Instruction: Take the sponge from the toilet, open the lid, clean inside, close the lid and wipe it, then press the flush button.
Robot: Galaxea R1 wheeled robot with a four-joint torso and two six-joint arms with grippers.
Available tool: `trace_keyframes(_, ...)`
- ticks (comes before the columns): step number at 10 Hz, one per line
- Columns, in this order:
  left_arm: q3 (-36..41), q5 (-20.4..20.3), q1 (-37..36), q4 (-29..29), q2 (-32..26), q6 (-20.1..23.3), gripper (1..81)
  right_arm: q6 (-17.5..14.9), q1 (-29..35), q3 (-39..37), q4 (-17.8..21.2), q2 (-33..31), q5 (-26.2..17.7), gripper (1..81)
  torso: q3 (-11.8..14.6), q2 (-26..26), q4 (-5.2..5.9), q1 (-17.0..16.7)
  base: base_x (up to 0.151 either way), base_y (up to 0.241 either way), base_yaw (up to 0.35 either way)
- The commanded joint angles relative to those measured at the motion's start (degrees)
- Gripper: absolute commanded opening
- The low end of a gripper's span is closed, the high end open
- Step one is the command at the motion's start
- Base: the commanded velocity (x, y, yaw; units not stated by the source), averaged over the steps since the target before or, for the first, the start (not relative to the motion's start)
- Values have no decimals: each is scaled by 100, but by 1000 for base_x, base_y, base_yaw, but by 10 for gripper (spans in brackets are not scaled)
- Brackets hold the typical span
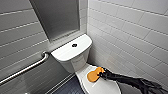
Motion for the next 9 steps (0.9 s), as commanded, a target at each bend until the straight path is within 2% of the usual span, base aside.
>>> trace_keyframes(1,31,669,45,-53,-58,-8,811,19,491,438,-85,-363,-381,10,0,0,0,0,0,0,0)
trace_keyframes(4,31,669,45,-45,-31,9,811,37,69,1668,-67,-1242,-100,10,0,0,0,0,0,0,0)
trace_keyframes(9,48,669,45,-45,30,53,811,37,-810,2274,-67,-2084,278,10,0,-2,0,0,0,0,0)
